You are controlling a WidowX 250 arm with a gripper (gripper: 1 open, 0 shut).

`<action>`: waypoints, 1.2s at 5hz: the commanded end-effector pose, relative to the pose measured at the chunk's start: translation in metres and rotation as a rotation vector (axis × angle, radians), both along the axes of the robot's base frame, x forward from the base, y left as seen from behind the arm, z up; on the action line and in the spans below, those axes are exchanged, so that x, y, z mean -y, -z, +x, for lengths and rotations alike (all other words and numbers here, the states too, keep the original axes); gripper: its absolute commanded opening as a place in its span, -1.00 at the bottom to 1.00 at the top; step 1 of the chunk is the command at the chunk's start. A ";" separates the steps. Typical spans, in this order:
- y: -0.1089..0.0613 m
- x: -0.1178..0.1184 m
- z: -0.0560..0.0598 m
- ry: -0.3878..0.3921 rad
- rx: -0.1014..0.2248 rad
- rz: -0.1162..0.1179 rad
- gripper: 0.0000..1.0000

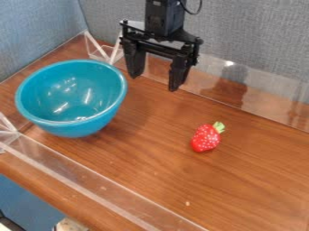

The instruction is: Put the strawberry in the blue bowl

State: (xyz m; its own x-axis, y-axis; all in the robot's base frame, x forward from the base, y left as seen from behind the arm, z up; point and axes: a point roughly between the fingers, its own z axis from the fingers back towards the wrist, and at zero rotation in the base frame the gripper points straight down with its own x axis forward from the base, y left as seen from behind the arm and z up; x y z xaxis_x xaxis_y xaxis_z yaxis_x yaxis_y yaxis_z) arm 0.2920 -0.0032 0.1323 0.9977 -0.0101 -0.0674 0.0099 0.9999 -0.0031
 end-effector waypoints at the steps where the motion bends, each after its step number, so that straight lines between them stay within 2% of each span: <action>1: 0.011 0.015 0.011 0.027 0.007 -0.003 1.00; 2: 0.031 0.037 0.023 0.060 0.008 -0.007 1.00; 3: 0.053 0.064 0.033 0.100 0.031 -0.013 1.00; 4: 0.072 0.080 0.034 0.117 0.040 -0.014 1.00; 6: 0.095 0.085 0.039 0.116 0.021 -0.012 1.00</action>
State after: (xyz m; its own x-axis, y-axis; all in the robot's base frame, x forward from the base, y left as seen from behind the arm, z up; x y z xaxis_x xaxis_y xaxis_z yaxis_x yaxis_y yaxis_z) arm 0.3250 -0.0837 0.0273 0.9891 -0.1182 -0.0875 0.1178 0.9930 -0.0095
